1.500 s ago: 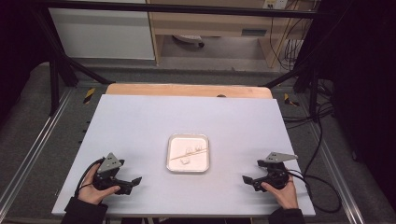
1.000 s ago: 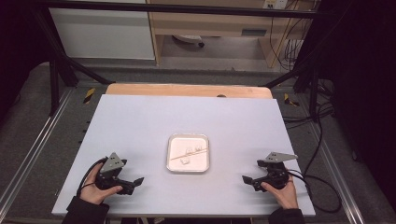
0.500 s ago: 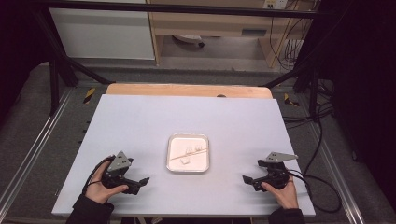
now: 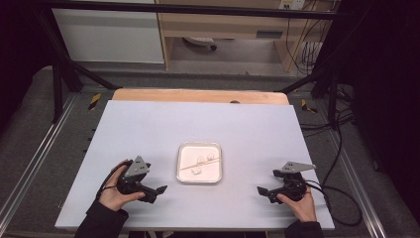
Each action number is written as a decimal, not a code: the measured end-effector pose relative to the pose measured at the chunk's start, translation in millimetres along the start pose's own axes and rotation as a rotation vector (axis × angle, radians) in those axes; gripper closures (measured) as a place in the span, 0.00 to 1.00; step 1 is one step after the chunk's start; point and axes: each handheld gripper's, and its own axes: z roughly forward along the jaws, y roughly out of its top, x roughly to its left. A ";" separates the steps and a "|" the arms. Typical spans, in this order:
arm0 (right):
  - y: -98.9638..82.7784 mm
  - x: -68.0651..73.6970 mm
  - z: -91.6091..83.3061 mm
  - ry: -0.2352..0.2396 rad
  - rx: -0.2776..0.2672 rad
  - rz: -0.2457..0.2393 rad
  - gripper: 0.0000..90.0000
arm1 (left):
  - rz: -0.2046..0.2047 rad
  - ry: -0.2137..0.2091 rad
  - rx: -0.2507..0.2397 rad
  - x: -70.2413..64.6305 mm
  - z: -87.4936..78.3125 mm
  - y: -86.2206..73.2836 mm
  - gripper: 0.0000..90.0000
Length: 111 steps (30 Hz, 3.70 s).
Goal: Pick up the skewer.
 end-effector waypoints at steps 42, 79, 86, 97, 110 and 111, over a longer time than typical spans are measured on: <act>-0.6 0.4 2.7 0.009 0.015 -0.014 0.02 | 0.071 -0.005 0.077 -5.5 70.6 72.3 0.22; -0.8 1.0 3.6 0.019 0.025 -0.013 0.02 | 0.134 -0.062 0.165 0.4 102.3 64.0 0.78; -0.8 0.9 3.7 0.019 0.025 -0.013 0.02 | 0.133 -0.063 0.159 0.4 102.6 63.4 0.87; -1.0 1.0 4.4 0.019 0.027 -0.015 0.02 | 0.115 -0.091 0.139 0.6 104.8 62.6 0.94; -1.0 1.1 4.4 0.021 0.029 -0.014 0.02 | 0.138 -0.102 0.121 0.5 105.0 60.9 0.98; -1.1 1.0 4.5 0.021 0.028 -0.016 0.02 | 0.139 -0.104 0.118 0.5 105.1 60.7 0.98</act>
